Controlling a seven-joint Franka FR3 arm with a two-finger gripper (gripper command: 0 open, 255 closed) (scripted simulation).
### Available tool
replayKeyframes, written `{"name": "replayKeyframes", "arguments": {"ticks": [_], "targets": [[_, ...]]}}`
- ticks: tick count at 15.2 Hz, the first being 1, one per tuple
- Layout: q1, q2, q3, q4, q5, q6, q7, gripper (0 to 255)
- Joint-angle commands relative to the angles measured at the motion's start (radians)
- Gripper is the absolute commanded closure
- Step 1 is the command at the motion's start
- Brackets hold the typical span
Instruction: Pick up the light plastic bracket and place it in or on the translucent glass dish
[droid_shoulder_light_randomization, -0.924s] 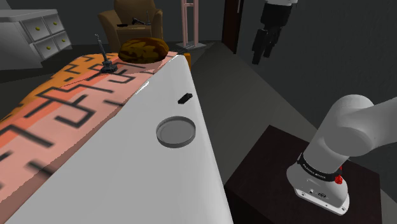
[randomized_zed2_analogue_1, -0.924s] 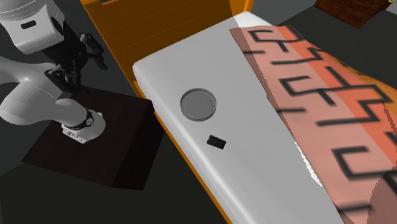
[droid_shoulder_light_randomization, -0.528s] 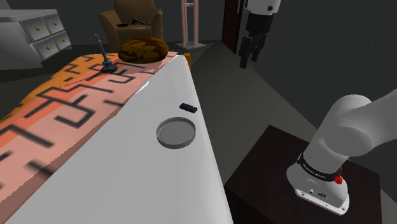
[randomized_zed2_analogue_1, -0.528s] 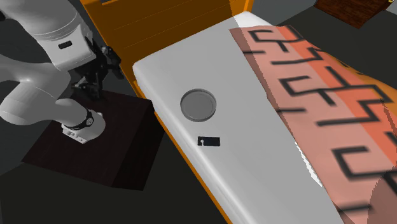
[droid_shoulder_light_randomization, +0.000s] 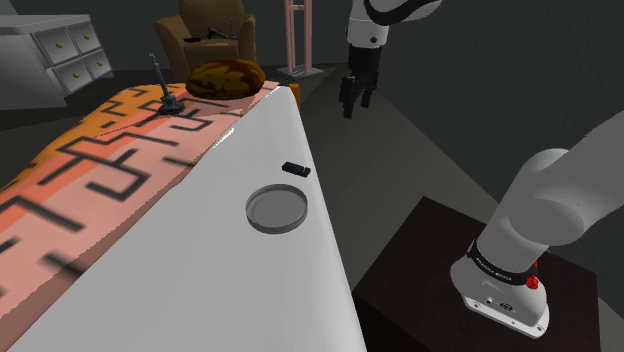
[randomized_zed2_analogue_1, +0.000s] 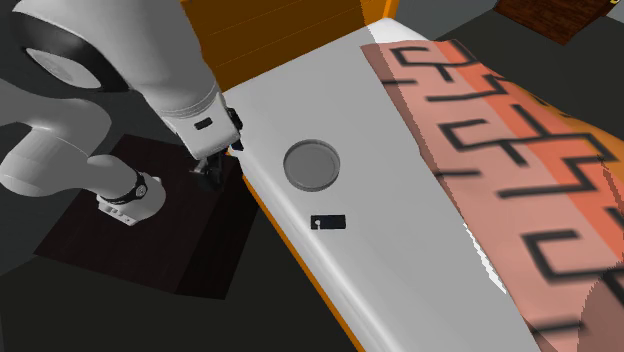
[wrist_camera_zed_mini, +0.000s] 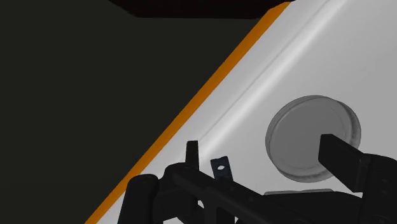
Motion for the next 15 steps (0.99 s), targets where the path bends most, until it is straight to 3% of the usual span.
{"name": "replayKeyframes", "arguments": {"ticks": [1,8,15], "targets": [[0.002,0.080,0.004,0.033,-0.001,0.038,-0.002,0],[0.002,0.358,0.004,0.202,-0.009,0.116,-0.023,0],[0.006,0.645,0.006,0.438,-0.021,0.135,-0.039,0]]}}
